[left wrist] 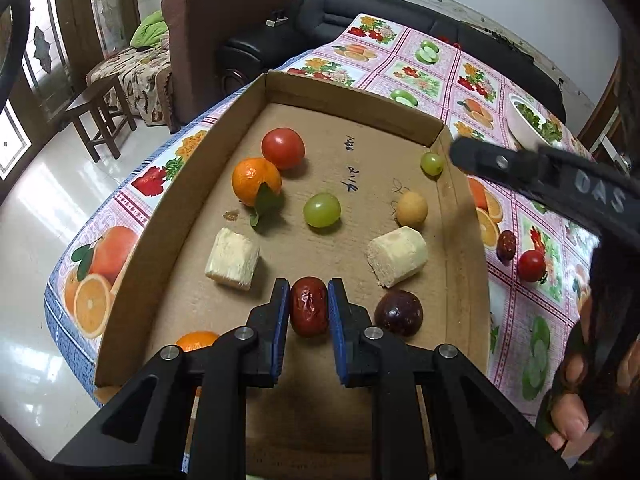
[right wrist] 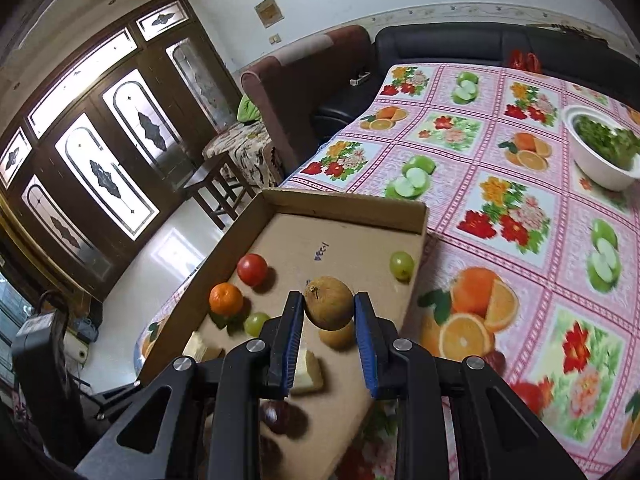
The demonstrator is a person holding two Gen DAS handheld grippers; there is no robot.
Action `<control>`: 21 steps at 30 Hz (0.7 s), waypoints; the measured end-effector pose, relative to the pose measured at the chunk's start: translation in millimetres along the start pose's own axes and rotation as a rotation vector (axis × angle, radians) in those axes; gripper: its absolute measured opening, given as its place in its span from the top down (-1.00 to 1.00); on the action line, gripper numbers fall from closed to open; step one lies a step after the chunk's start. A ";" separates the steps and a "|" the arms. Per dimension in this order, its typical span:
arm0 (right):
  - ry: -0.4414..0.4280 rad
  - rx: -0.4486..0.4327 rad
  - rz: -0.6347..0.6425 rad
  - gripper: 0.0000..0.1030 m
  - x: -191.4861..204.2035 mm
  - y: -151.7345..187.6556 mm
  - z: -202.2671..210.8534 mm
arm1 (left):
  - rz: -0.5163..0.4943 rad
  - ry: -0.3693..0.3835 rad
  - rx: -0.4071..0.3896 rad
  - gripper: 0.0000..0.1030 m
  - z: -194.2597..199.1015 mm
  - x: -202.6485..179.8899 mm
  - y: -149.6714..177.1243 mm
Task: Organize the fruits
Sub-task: 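Carry the date with the left tool while the right tool carries the kiwi into the box, then release the kiwi from the right tool into the box beside the grape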
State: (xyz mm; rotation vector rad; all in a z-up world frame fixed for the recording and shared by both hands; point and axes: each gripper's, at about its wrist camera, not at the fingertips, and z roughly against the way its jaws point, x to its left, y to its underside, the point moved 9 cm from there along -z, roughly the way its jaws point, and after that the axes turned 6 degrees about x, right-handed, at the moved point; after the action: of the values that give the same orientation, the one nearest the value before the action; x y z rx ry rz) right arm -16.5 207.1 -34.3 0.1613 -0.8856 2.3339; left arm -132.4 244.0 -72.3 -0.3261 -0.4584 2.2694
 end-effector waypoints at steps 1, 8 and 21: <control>0.000 0.005 0.002 0.50 0.7 -2.4 -4.2 | 0.001 -0.003 0.003 0.67 -1.8 0.5 -0.1; 0.021 0.049 0.043 0.50 6.6 -17.5 -34.5 | -0.014 -0.002 0.020 0.67 -9.7 -2.1 0.1; 0.084 0.152 0.120 0.50 10.4 -16.7 -79.8 | -0.037 -0.022 0.022 0.67 -16.5 -9.0 -5.4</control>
State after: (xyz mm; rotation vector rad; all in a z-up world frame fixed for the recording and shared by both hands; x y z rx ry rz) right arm -6.5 272.7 -82.8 0.0743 -0.6945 2.5003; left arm -116.7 244.3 -84.1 -0.2797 -0.4471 2.2428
